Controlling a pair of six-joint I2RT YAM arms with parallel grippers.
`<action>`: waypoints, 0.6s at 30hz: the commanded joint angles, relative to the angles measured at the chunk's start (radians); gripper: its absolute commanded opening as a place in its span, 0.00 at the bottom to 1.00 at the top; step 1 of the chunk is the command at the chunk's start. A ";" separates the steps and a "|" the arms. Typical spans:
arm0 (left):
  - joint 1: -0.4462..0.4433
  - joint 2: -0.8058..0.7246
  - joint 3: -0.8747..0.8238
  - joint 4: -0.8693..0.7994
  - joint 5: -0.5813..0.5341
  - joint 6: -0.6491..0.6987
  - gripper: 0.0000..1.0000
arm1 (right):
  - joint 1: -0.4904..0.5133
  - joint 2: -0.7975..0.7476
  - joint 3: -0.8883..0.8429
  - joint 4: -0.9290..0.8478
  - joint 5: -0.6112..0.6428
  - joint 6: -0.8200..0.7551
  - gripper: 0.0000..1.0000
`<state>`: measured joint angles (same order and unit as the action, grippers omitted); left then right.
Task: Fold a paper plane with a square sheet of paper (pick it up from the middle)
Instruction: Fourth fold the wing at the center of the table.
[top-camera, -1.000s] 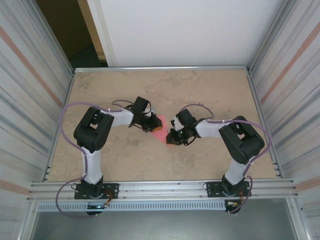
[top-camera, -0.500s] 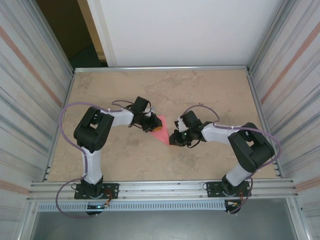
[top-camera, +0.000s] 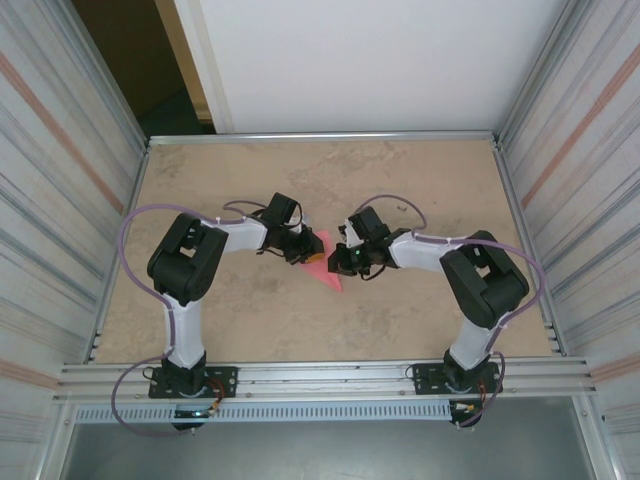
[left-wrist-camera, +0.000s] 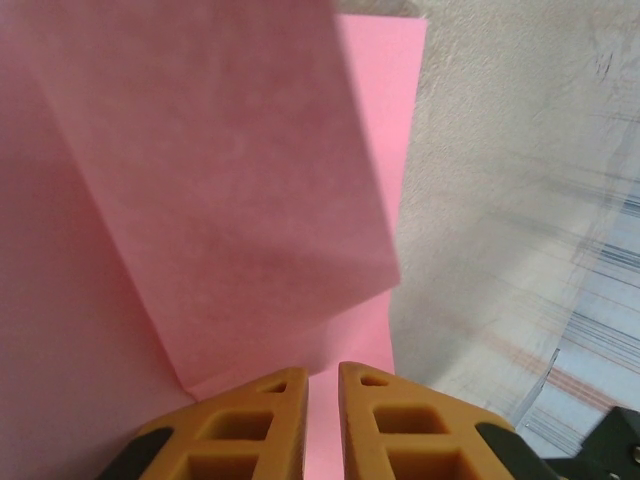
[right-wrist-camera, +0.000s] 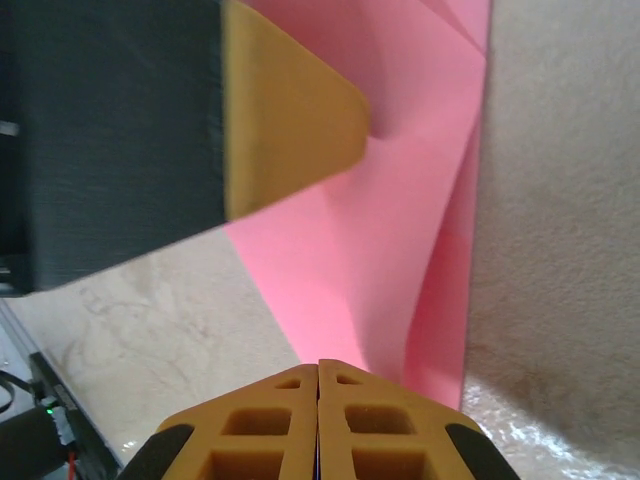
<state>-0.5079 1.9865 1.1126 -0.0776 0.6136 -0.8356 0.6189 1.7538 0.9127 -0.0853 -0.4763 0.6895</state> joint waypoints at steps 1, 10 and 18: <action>0.015 0.052 -0.011 -0.083 -0.042 -0.010 0.18 | 0.006 0.022 0.015 -0.035 0.026 -0.001 0.08; 0.016 0.038 -0.006 -0.069 -0.021 -0.001 0.18 | -0.003 0.070 -0.024 -0.056 0.021 0.004 0.07; 0.015 -0.029 0.012 -0.010 0.016 0.052 0.18 | -0.003 0.104 -0.025 -0.107 0.040 -0.005 0.06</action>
<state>-0.5034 1.9850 1.1133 -0.0772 0.6315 -0.8234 0.6193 1.8080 0.9077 -0.1032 -0.4717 0.6895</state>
